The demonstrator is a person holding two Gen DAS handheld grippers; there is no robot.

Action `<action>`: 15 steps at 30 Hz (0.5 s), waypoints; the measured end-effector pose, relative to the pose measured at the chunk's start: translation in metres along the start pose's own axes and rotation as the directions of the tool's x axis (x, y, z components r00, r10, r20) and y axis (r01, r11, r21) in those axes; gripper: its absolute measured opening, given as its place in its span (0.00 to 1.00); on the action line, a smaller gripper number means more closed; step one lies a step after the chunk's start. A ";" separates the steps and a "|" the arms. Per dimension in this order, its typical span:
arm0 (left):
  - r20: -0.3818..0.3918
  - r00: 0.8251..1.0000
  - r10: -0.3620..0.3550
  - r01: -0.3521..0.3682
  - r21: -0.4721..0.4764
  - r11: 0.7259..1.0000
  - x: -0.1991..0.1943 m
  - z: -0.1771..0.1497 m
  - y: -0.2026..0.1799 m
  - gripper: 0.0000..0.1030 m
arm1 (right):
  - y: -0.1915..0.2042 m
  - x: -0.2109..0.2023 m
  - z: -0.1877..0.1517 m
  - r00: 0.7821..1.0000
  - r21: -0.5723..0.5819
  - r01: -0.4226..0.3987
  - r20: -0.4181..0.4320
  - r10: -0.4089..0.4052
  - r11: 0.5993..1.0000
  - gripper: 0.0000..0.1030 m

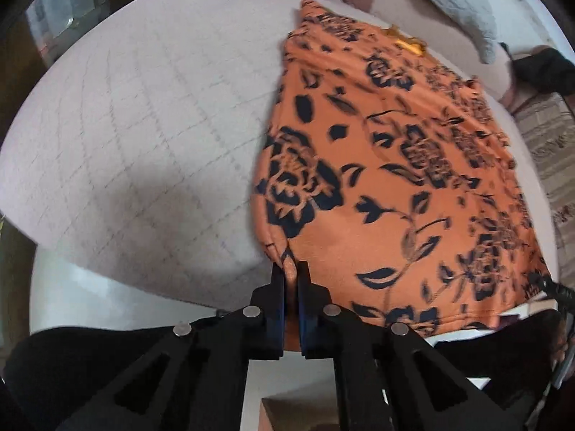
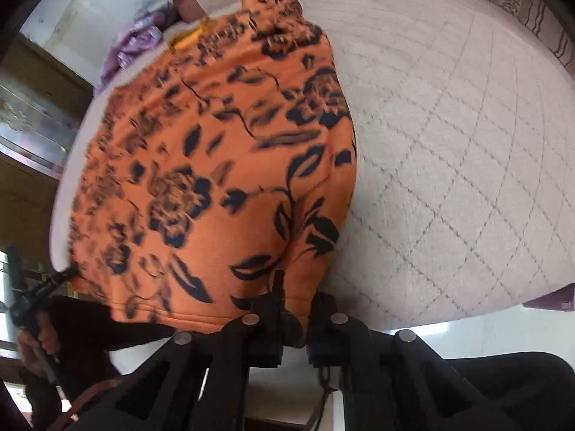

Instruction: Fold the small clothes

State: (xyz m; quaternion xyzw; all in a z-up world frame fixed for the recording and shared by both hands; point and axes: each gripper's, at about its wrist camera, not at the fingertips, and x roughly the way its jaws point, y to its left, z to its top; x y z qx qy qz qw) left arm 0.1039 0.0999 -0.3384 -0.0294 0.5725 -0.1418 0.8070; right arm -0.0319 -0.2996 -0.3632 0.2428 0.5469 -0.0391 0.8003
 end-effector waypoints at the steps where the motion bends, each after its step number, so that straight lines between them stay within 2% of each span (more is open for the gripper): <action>1: 0.004 0.999 -0.035 0.035 -0.003 0.999 -0.005 0.009 -0.001 0.06 | 0.000 -0.007 0.004 1.000 0.005 -0.022 0.012 0.022 1.000 0.08; 4: 0.056 0.985 -0.164 0.166 -0.018 0.986 -0.030 0.041 -0.001 0.05 | 0.001 -0.035 0.027 0.991 0.012 -0.107 0.080 0.105 0.994 0.08; 8: 0.148 0.958 -0.248 0.252 -0.009 0.968 -0.066 0.099 -0.002 0.05 | 0.006 -0.076 0.080 0.956 0.007 -0.201 0.218 0.195 0.979 0.08; 12: 0.204 0.956 -0.212 0.210 0.029 0.977 -0.076 0.181 -0.015 0.06 | 0.011 -0.089 0.153 0.920 0.036 -0.227 0.336 0.202 0.973 0.08; 15: 0.216 0.964 -0.155 0.156 0.015 0.988 -0.048 0.247 -0.026 0.06 | 0.012 -0.074 0.213 0.895 0.080 -0.254 0.397 0.203 0.964 0.08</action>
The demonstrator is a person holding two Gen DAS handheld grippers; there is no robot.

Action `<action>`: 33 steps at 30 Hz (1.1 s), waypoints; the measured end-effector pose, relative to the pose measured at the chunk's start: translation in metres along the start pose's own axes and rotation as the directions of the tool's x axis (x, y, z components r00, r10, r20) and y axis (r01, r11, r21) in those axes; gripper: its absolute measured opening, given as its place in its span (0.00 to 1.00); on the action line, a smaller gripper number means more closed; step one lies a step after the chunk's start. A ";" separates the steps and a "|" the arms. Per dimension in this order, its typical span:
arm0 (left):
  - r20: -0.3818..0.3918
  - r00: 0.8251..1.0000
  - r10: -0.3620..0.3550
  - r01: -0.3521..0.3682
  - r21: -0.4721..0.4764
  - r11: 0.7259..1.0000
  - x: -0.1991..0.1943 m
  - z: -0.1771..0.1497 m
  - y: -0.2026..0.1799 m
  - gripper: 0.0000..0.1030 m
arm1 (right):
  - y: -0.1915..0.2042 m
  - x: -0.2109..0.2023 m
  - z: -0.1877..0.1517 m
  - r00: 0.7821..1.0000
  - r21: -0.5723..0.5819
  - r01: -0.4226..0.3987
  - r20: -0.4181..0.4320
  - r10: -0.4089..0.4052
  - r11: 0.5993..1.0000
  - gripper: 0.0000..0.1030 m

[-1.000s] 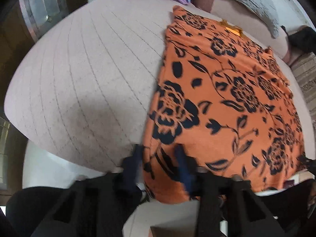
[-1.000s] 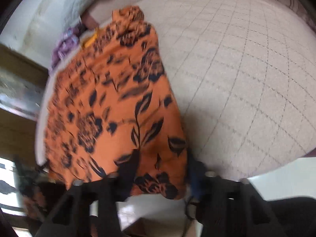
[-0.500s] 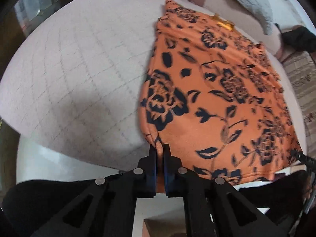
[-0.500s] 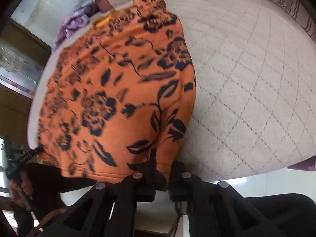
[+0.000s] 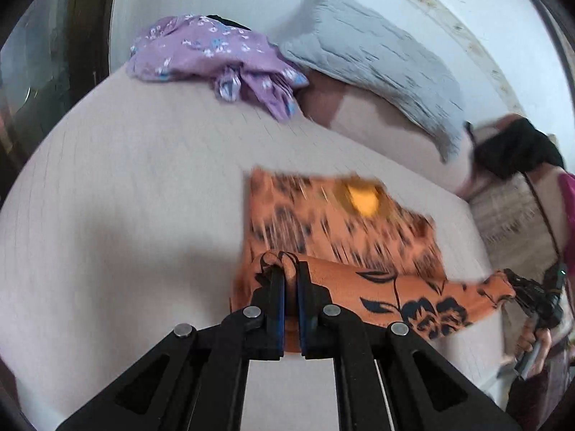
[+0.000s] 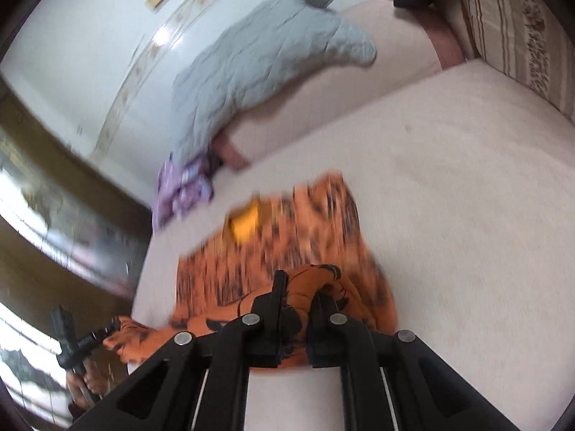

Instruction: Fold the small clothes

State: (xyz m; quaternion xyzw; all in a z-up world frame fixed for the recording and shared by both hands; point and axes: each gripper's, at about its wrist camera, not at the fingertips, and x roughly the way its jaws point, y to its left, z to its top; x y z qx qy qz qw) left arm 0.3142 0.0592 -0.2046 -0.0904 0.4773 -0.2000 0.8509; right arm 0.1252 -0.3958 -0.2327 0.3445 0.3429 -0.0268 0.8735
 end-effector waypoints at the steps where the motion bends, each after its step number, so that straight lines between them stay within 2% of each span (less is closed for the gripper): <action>1: -0.002 1.000 0.020 -0.020 -0.010 1.000 0.022 0.019 -0.001 0.06 | -0.002 0.013 0.012 1.000 0.015 -0.003 0.018 0.003 1.000 0.08; 5: -0.027 0.997 0.067 -0.069 -0.073 0.995 0.105 0.056 0.017 0.06 | -0.026 0.089 0.055 0.995 0.147 -0.040 0.097 0.026 0.988 0.09; 8: -0.065 0.992 0.111 -0.118 -0.115 0.986 0.165 0.050 0.030 0.08 | -0.059 0.148 0.053 0.997 0.269 -0.044 0.073 0.025 0.962 0.15; 9: -0.061 0.990 0.125 -0.132 -0.119 0.984 0.178 0.046 0.032 0.08 | -0.071 0.163 0.047 0.998 0.315 -0.058 0.051 0.044 0.947 0.24; 10: -0.016 0.992 0.127 -0.128 -0.121 0.984 0.180 0.041 0.032 0.08 | -0.081 0.174 0.042 0.998 0.350 -0.060 0.033 0.052 0.935 0.42; 11: 0.020 0.992 0.128 -0.125 -0.121 0.985 0.177 0.038 0.031 0.08 | -0.089 0.182 0.040 0.999 0.382 -0.045 0.010 0.045 0.923 0.52; 13: 0.086 0.987 0.135 -0.125 -0.110 0.986 0.164 0.032 0.023 0.10 | -0.090 0.179 0.044 0.997 0.392 -0.079 0.024 0.076 0.917 0.68; 15: 0.167 0.974 0.153 -0.138 -0.096 0.986 0.143 0.027 0.011 0.12 | -0.078 0.158 0.050 0.993 0.331 -0.100 0.089 0.074 0.938 0.77; 16: 0.199 0.966 0.166 -0.152 -0.085 0.985 0.130 0.024 0.004 0.18 | -0.066 0.143 0.052 0.989 0.274 -0.101 0.131 0.067 0.956 0.77; 17: 0.230 0.953 0.196 -0.185 -0.070 0.980 0.120 0.024 -0.004 0.25 | -0.055 0.134 0.051 0.987 0.228 -0.098 0.144 0.066 0.969 0.77; 18: 0.268 0.930 0.250 -0.246 -0.047 0.968 0.107 0.022 -0.013 0.46 | -0.042 0.128 0.051 0.990 0.175 -0.080 0.126 0.058 0.981 0.76; 19: 0.296 0.901 0.318 -0.326 -0.023 0.945 0.098 0.017 -0.023 0.64 | -0.028 0.127 0.049 0.995 0.112 -0.047 0.092 0.037 0.993 0.75; 20: 0.309 0.874 0.375 -0.394 -0.002 0.919 0.091 0.014 -0.030 0.67 | -0.011 0.128 0.044 0.999 0.031 -0.002 0.051 0.001 1.000 0.74; 21: 0.314 0.850 0.424 -0.453 0.024 0.891 0.088 0.009 -0.034 0.67 | 0.001 0.130 0.037 0.999 -0.034 0.034 0.025 -0.033 0.999 0.69; 22: 0.310 0.830 0.463 -0.501 0.050 0.864 0.087 0.004 -0.037 0.67 | 0.014 0.133 0.029 0.998 -0.100 0.064 0.003 -0.064 0.993 0.55; 23: 0.298 0.820 0.488 -0.530 0.072 0.845 0.089 0.000 -0.038 0.67 | 0.026 0.142 0.018 0.994 -0.176 0.088 -0.046 -0.098 0.980 0.46; 24: 0.265 0.829 0.493 -0.534 0.108 0.839 0.093 -0.005 -0.037 0.67 | 0.032 0.151 0.009 0.987 -0.220 0.097 -0.107 -0.123 0.971 0.31; 25: 0.189 0.869 0.458 -0.489 0.174 0.855 0.104 -0.008 -0.036 0.65 | 0.033 0.161 0.004 0.978 -0.239 0.098 -0.158 -0.138 0.966 0.30; 26: 0.118 0.905 0.409 -0.426 0.224 0.877 0.117 -0.009 -0.035 0.58 | 0.031 0.172 -0.001 0.967 -0.245 0.091 -0.209 -0.144 0.965 0.29; 27: 0.077 0.925 0.373 -0.380 0.235 0.894 0.128 -0.009 -0.032 0.39 | 0.027 0.185 -0.007 0.956 -0.247 0.093 -0.249 -0.156 0.965 0.29; 28: 0.040 0.929 0.369 -0.367 0.235 0.900 0.141 -0.008 -0.028 0.28 | 0.019 0.194 -0.008 0.955 -0.243 0.095 -0.253 -0.157 0.965 0.29; 29: 0.005 0.929 0.371 -0.361 0.241 0.901 0.153 -0.005 -0.025 0.25 | 0.015 0.201 -0.006 0.957 -0.220 0.082 -0.254 -0.138 0.972 0.29; 30: -0.034 0.938 0.345 -0.327 0.242 0.914 0.167 0.002 -0.022 0.21 | 0.013 0.203 -0.004 0.961 -0.206 0.072 -0.248 -0.123 0.976 0.29; 31: -0.044 0.945 0.324 -0.305 0.237 0.922 0.173 0.008 -0.021 0.21 | 0.013 0.207 0.002 0.966 -0.195 0.067 -0.233 -0.112 0.979 0.29; 33: -0.019 0.948 0.317 -0.305 0.226 0.925 0.181 0.023 -0.021 0.21 | 0.014 0.215 0.013 0.973 -0.183 0.069 -0.206 -0.107 0.981 0.29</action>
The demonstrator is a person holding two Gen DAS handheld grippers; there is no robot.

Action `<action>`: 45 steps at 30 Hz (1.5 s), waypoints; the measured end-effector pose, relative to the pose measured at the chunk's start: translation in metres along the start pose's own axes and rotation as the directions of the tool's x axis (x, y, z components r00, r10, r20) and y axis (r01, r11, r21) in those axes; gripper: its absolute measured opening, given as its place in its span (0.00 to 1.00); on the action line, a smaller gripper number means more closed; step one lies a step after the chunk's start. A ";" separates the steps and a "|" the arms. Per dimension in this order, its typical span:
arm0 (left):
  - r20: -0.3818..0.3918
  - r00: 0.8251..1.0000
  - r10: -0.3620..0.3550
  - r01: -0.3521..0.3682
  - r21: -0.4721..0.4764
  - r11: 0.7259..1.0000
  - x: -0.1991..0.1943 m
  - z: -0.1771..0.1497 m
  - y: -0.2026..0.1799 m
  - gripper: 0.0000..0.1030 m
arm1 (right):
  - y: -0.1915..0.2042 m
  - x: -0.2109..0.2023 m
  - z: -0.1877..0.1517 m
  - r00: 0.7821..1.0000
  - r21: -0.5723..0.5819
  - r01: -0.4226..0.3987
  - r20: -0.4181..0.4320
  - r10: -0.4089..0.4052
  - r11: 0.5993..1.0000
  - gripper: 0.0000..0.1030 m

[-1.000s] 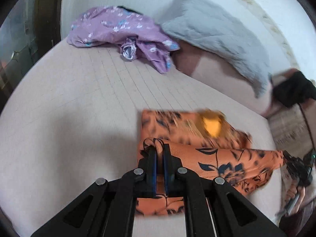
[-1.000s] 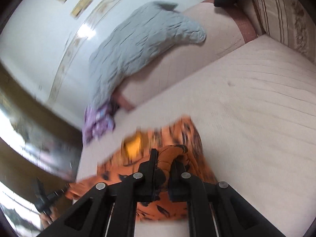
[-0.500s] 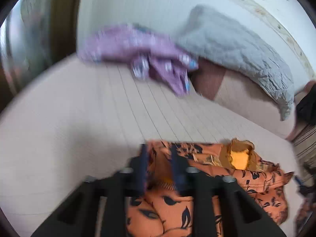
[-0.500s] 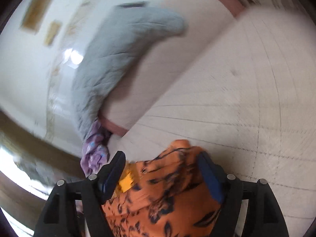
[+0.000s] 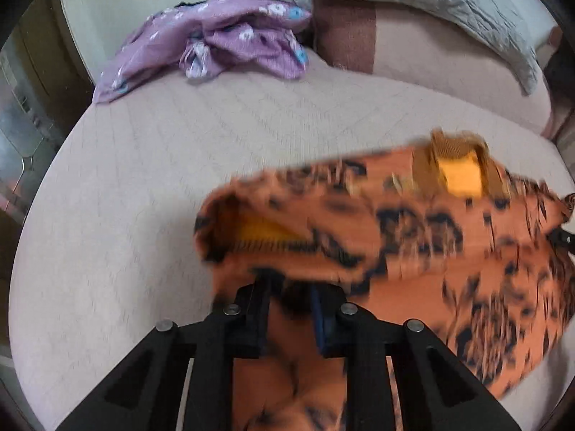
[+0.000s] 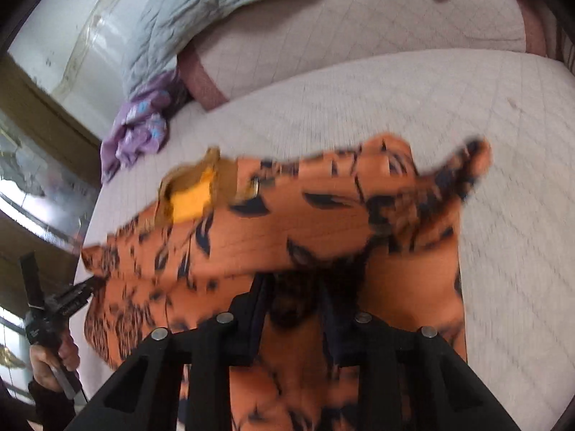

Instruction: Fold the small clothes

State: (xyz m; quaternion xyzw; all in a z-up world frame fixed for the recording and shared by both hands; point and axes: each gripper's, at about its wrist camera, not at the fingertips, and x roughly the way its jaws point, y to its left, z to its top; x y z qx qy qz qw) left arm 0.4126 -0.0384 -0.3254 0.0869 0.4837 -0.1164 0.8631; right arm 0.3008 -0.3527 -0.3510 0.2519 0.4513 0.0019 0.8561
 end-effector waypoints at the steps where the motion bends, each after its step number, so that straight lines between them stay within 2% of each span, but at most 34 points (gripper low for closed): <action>1: 0.035 0.999 -0.006 0.007 -0.019 1.000 0.001 0.008 0.001 0.21 | -0.002 0.005 0.007 1.000 0.018 -0.008 0.024 0.007 1.000 0.29; 4: 0.131 0.986 -0.102 0.124 -0.170 0.978 0.004 0.022 0.020 0.21 | -0.016 0.010 0.021 0.988 0.131 -0.087 0.136 0.069 0.988 0.31; 6: 0.156 0.981 -0.118 0.154 -0.245 0.957 0.005 0.027 0.030 0.21 | -0.029 0.005 0.028 0.965 0.224 -0.183 0.229 0.131 0.957 0.32; 8: 0.200 0.974 -0.103 0.159 -0.285 0.945 -0.001 0.029 0.040 0.27 | -0.033 -0.001 0.031 0.945 0.256 -0.240 0.281 0.165 0.937 0.32; 10: 0.179 0.983 -0.034 0.087 -0.296 0.951 -0.006 0.026 0.043 0.40 | -0.030 -0.005 0.031 0.948 0.240 -0.231 0.274 0.163 0.943 0.32; 12: 0.138 0.990 -0.002 0.044 -0.301 0.953 -0.010 0.021 0.047 0.40 | -0.029 -0.011 0.028 0.964 0.225 -0.189 0.228 0.137 0.956 0.32; 15: 0.045 0.996 0.078 -0.061 -0.304 0.951 -0.014 0.010 0.052 0.40 | -0.035 -0.028 0.017 0.969 0.246 -0.176 0.216 0.123 0.953 0.32; 18: 0.010 0.993 0.121 -0.113 -0.290 0.950 -0.028 -0.011 0.054 0.40 | -0.036 -0.055 0.003 0.967 0.232 -0.165 0.228 0.111 0.959 0.32; 21: -0.020 0.991 0.133 -0.134 -0.277 0.951 -0.040 -0.034 0.053 0.40 | -0.014 -0.058 0.003 0.972 0.171 -0.169 0.190 0.136 0.971 0.32; 23: -0.034 0.988 0.149 -0.152 -0.237 0.960 -0.047 -0.046 0.047 0.40 | 0.011 -0.047 0.001 0.974 0.120 -0.192 0.146 0.174 0.974 0.32; 25: -0.026 0.981 0.194 -0.195 -0.196 0.961 -0.052 -0.054 0.040 0.40 | 0.041 -0.022 0.000 0.981 0.065 -0.190 0.060 0.187 0.980 0.32; 27: -0.028 0.979 0.201 -0.203 -0.161 0.966 -0.052 -0.058 0.036 0.40 | 0.074 0.011 0.002 0.984 -0.008 -0.175 -0.019 0.174 0.985 0.32; 29: -0.042 0.982 0.184 -0.188 -0.160 0.969 -0.047 -0.058 0.036 0.40 | 0.096 0.047 0.009 0.987 -0.021 -0.148 -0.070 0.146 0.989 0.32; 30: -0.052 0.983 0.178 -0.185 -0.159 0.970 -0.043 -0.055 0.036 0.40 | 0.099 0.057 0.015 0.989 -0.010 -0.136 -0.067 0.135 0.991 0.32; 32: -0.059 0.979 0.193 -0.200 -0.147 0.969 -0.038 -0.051 0.036 0.40 | 0.100 0.073 0.033 0.994 0.020 -0.110 0.001 0.110 0.994 0.32; 35: -0.039 0.975 0.217 -0.221 -0.124 0.967 -0.039 -0.044 0.035 0.40 | 0.078 0.079 0.061 0.985 0.205 -0.146 0.116 0.124 0.968 0.32; 36: -0.018 0.974 0.227 -0.227 -0.125 0.966 -0.043 -0.042 0.037 0.40 | 0.067 0.072 0.065 0.979 0.263 -0.176 0.151 0.140 0.948 0.32; 37: -0.010 0.972 0.235 -0.234 -0.127 0.964 -0.044 -0.041 0.036 0.40 | 0.064 0.065 0.065 0.974 0.268 -0.192 0.171 0.150 0.944 0.32; 39: -0.007 0.971 0.238 -0.237 -0.145 0.961 -0.047 -0.039 0.041 0.42 | 0.055 0.034 0.057 0.967 0.224 -0.184 0.214 0.136 0.957 0.32; 41: -0.015 0.979 0.203 -0.202 -0.195 0.960 -0.053 -0.042 0.049 0.42 | 0.042 0.010 0.047 0.970 0.207 -0.172 0.204 0.130 0.963 0.32; 43: -0.006 0.990 0.140 -0.137 -0.239 0.961 -0.062 -0.048 0.054 0.42 | 0.021 -0.022 0.024 0.978 0.217 -0.155 0.175 0.118 0.964 0.32; 44: -0.001 0.994 0.114 -0.110 -0.249 0.962 -0.067 -0.051 0.055 0.43 | 0.015 -0.032 0.017 0.980 0.221 -0.139 0.168 0.103 0.965 0.38; 45: 0.003 0.996 0.093 -0.089 -0.252 0.964 -0.072 -0.055 0.054 0.45 | 0.004 -0.051 0.000 0.983 0.234 -0.122 0.161 0.085 0.965 0.58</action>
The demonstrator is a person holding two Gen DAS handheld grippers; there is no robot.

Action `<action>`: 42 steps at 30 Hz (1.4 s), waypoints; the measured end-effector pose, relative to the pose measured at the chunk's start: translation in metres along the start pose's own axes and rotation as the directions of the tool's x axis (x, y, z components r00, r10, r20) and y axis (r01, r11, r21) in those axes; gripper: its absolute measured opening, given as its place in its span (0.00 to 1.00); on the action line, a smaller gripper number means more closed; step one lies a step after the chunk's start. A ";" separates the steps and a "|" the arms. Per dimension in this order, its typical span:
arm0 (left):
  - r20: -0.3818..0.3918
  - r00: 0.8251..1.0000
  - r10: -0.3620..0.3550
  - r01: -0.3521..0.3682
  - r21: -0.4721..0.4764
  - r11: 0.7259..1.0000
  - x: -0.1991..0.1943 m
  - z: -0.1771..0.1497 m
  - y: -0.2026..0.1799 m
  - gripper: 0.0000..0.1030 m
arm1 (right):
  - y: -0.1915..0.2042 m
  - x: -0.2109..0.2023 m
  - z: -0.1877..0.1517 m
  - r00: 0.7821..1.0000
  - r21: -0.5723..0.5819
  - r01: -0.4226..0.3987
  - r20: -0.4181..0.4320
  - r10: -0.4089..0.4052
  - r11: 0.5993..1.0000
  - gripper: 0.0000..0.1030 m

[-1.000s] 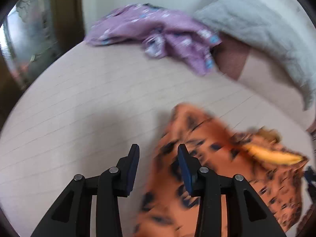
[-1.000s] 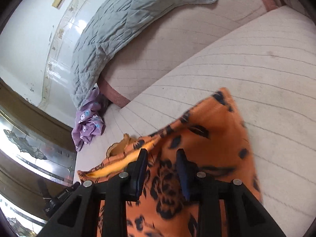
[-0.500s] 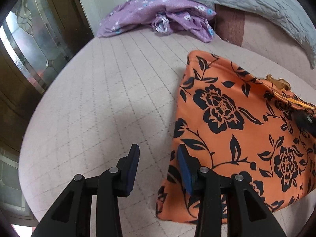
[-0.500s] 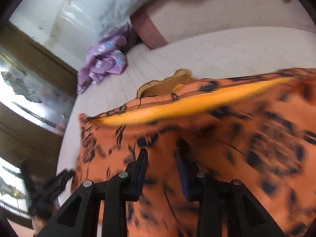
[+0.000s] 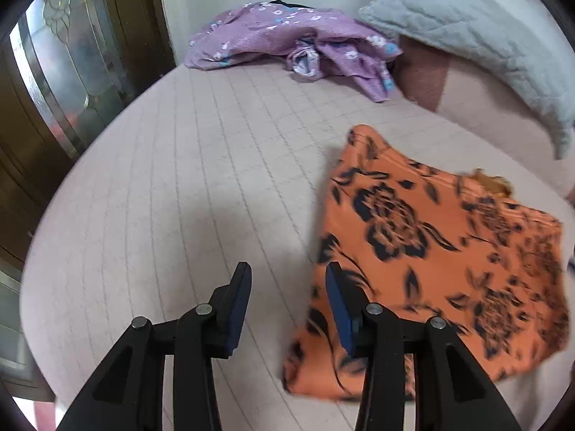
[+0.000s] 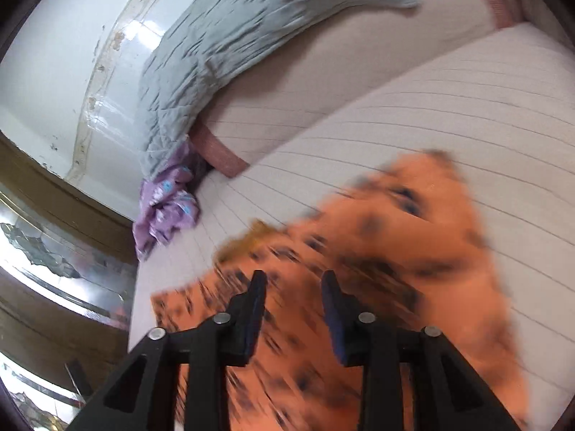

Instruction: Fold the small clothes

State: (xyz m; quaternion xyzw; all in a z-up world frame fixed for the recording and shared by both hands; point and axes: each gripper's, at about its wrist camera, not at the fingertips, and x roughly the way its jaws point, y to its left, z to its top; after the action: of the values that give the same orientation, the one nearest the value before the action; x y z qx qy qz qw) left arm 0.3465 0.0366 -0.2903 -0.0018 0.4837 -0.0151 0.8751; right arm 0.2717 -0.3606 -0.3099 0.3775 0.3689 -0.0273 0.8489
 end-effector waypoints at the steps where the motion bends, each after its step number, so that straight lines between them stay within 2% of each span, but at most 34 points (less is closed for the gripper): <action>1: -0.001 1.000 -0.001 0.001 0.000 1.000 -0.004 -0.004 -0.001 0.50 | -0.006 -0.010 -0.007 1.000 0.014 0.005 -0.002 -0.005 1.000 0.73; 4: 0.032 0.999 -0.006 0.006 -0.022 1.000 -0.016 -0.018 -0.001 0.52 | -0.027 -0.058 -0.038 0.999 0.047 -0.030 0.034 0.028 0.998 0.73; 7: 0.031 0.999 -0.033 0.033 -0.010 0.999 -0.020 -0.037 -0.006 0.55 | -0.030 -0.070 -0.053 0.999 0.056 -0.030 0.015 0.029 0.998 0.70; 8: 0.015 1.000 -0.018 0.017 0.006 1.000 -0.014 -0.042 -0.010 0.55 | -0.032 -0.068 -0.056 1.000 0.055 -0.013 0.004 0.013 0.998 0.69; 10: -0.069 0.997 0.045 -0.041 0.057 0.998 0.014 -0.047 -0.017 0.55 | -0.044 -0.048 -0.063 0.997 0.065 0.067 -0.051 -0.064 0.996 0.66; 11: -0.106 0.993 0.053 -0.045 0.073 0.996 0.026 -0.049 -0.019 0.57 | -0.055 -0.028 -0.066 0.986 0.077 0.131 -0.115 -0.122 0.988 0.62; 12: -0.109 0.993 0.046 -0.039 0.069 0.997 0.029 -0.049 -0.018 0.57 | -0.065 -0.018 -0.070 0.978 0.099 0.156 -0.156 -0.139 0.983 0.49; 13: -0.101 0.994 0.031 -0.026 0.050 0.998 0.023 -0.048 -0.015 0.57 | -0.067 -0.023 -0.071 0.980 0.102 0.164 -0.132 -0.150 0.981 0.48; 14: -0.088 0.996 0.013 -0.009 0.039 0.999 0.015 -0.047 -0.012 0.57 | -0.064 -0.032 -0.070 0.984 0.111 0.144 -0.118 -0.131 0.983 0.49; 15: -0.051 0.999 -0.014 0.016 0.030 0.999 0.003 -0.049 -0.008 0.57 | -0.062 -0.042 -0.069 0.991 0.131 0.087 -0.109 -0.072 0.988 0.49; 16: -0.033 0.999 -0.022 0.023 0.025 0.999 -0.004 -0.052 -0.004 0.57 | -0.059 -0.058 -0.071 0.997 0.152 -0.005 -0.075 0.017 0.988 0.57; 17: -0.028 0.999 -0.024 0.024 0.016 1.000 -0.009 -0.057 0.000 0.58 | -0.059 -0.066 -0.074 0.997 0.154 -0.036 -0.056 0.045 0.987 0.62; 18: -0.034 0.998 -0.048 0.048 -0.004 0.999 -0.014 -0.063 0.005 0.58 | -0.058 -0.076 -0.079 0.998 0.158 -0.038 -0.041 0.045 0.987 0.68; 20: -0.049 0.993 -0.112 0.109 -0.049 0.993 -0.017 -0.071 0.013 0.60 | -0.064 -0.082 -0.093 0.997 0.218 -0.048 -0.046 0.059 0.975 0.68; 22: -0.065 0.981 -0.183 0.175 -0.122 0.977 -0.016 -0.077 0.022 0.67 | -0.074 -0.076 -0.106 0.992 0.298 -0.071 -0.080 0.099 0.952 0.68; 24: -0.093 0.966 -0.241 0.221 -0.188 0.957 -0.009 -0.079 0.023 0.68 | -0.082 -0.067 -0.116 0.992 0.369 -0.057 -0.082 0.094 0.928 0.68; 27: -0.134 0.926 -0.354 0.309 -0.276 0.910 0.010 -0.079 0.016 0.69 | -0.096 -0.050 -0.118 0.993 0.441 -0.052 -0.071 0.092 0.896 0.68; 28: -0.127 0.923 -0.363 0.313 -0.300 0.901 0.015 -0.077 0.011 0.74 | -0.101 -0.044 -0.119 0.992 0.468 -0.062 -0.066 0.104 0.882 0.69; 30: -0.077 0.923 -0.376 0.335 -0.316 0.888 0.018 -0.072 0.002 0.76 | -0.110 -0.037 -0.120 0.991 0.513 -0.108 -0.008 0.131 0.852 0.69; 32: -0.041 0.912 -0.408 0.366 -0.368 0.855 0.026 -0.066 -0.002 0.75 | -0.110 -0.033 -0.116 0.989 0.507 -0.142 0.037 0.143 0.850 0.68; 33: -0.007 0.913 -0.409 0.371 -0.405 0.835 0.030 -0.064 -0.003 0.75 | -0.110 -0.029 -0.113 0.987 0.501 -0.160 0.059 0.151 0.850 0.68; 35: 0.029 0.921 -0.389 0.364 -0.423 0.830 0.034 -0.059 -0.008 0.67 | -0.111 -0.020 -0.107 0.983 0.493 -0.186 0.095 0.160 0.850 0.68; 36: 0.041 0.928 -0.370 0.351 -0.426 0.834 0.035 -0.058 -0.010 0.48 | -0.111 -0.018 -0.104 0.982 0.489 -0.187 0.103 0.157 0.852 0.68; 37: 0.046 0.929 -0.366 0.349 -0.431 0.832 0.038 -0.056 -0.013 0.34 | -0.108 -0.015 -0.099 0.982 0.476 -0.189 0.113 0.154 0.859 0.67; 38: 0.049 0.929 -0.367 0.351 -0.436 0.829 0.040 -0.055 -0.015 0.32 | -0.106 -0.013 -0.095 0.981 0.463 -0.189 0.116 0.153 0.866 0.65; 39: 0.059 0.931 -0.360 0.349 -0.435 0.830 0.041 -0.055 -0.017 0.27 | -0.103 -0.009 -0.091 0.982 0.442 -0.185 0.119 0.147 0.878 0.50; 40: 0.064 0.933 -0.355 0.347 -0.425 0.836 0.041 -0.055 -0.018 0.24 | -0.100 -0.003 -0.086 0.985 0.421 -0.167 0.114 0.131 0.892 0.21; 42: 0.082 0.932 -0.353 0.354 -0.412 0.839 0.036 -0.054 -0.020 0.21 | -0.103 0.003 -0.081 0.992 0.411 -0.119 0.076 0.097 0.904 0.20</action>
State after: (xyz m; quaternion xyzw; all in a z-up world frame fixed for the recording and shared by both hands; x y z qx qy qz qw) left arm 0.3199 0.0163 -0.3493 -0.2793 0.4657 -0.0718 0.8366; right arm 0.1913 -0.3796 -0.4124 0.5680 0.3104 -0.0681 0.7592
